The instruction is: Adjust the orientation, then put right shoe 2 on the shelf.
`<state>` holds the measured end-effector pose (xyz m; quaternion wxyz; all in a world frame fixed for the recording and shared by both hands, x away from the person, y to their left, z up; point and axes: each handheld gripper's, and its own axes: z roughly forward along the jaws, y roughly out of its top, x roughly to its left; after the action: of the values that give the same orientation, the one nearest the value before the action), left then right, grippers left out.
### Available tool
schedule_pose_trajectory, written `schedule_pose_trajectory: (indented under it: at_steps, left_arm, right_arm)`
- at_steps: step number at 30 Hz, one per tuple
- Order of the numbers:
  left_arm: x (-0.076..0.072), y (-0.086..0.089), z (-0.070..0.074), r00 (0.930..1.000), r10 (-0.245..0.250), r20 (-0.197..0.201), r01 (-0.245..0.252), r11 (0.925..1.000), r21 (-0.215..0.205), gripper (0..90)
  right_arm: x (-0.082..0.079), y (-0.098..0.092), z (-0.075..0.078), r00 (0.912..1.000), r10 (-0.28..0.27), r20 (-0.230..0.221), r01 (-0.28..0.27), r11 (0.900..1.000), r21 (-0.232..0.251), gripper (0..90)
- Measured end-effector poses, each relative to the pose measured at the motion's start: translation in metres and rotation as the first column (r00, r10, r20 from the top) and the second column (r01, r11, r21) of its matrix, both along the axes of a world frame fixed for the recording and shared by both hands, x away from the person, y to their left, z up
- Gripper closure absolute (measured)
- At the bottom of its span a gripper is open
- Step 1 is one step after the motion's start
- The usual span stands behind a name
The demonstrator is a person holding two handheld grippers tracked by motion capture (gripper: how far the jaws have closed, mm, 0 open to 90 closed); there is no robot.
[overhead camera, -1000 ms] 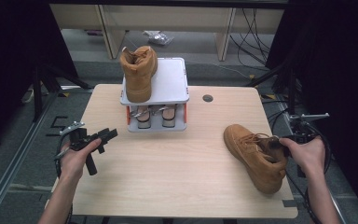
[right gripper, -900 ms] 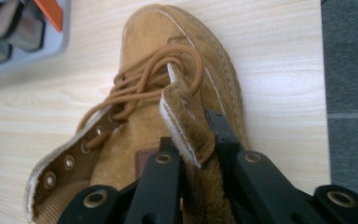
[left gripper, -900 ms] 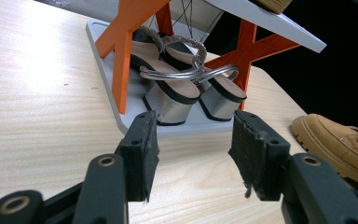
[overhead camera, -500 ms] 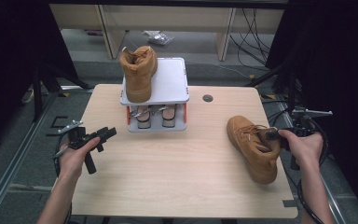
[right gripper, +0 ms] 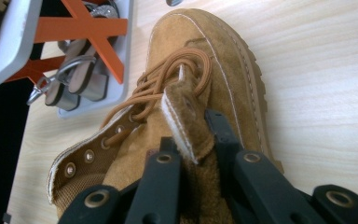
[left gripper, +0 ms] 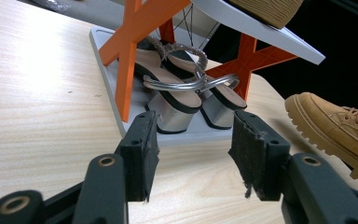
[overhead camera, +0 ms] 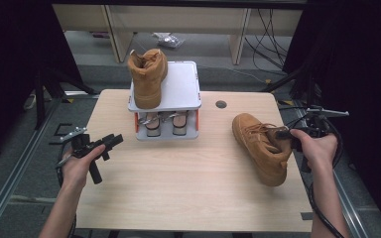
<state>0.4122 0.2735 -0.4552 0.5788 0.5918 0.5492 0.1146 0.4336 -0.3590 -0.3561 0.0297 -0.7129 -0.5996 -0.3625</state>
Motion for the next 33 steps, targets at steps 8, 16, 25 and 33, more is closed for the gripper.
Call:
schedule_pose_trajectory:
  at_steps: [8, 16, 25, 33]
  left_arm:
    - [-0.001, 0.001, 0.001, 1.0, 0.005, 0.002, -0.005, 1.0, -0.003, 49.9]
    - [0.001, 0.0, 0.001, 0.9999, 0.01, 0.001, -0.01, 0.9999, 0.0, 49.9]
    - [-0.002, 0.003, 0.002, 0.9999, 0.012, 0.009, -0.012, 0.9999, -0.002, 49.8]
    - [-0.006, 0.009, 0.001, 0.9997, 0.02, 0.011, -0.02, 0.9998, -0.008, 49.7]
  right_arm:
    - [0.005, 0.006, 0.004, 0.9993, -0.005, 0.038, 0.004, 0.999, 0.041, 84.4]
    - [0.013, 0.014, 0.01, 0.9974, -0.01, 0.072, 0.005, 0.998, 0.06, 84.4]
    - [0.022, 0.025, 0.016, 0.997, -0.028, 0.073, 0.02, 0.994, 0.106, 84.4]
    - [0.03, 0.037, 0.023, 0.9933, -0.03, 0.112, 0.016, 0.992, 0.124, 84.4]
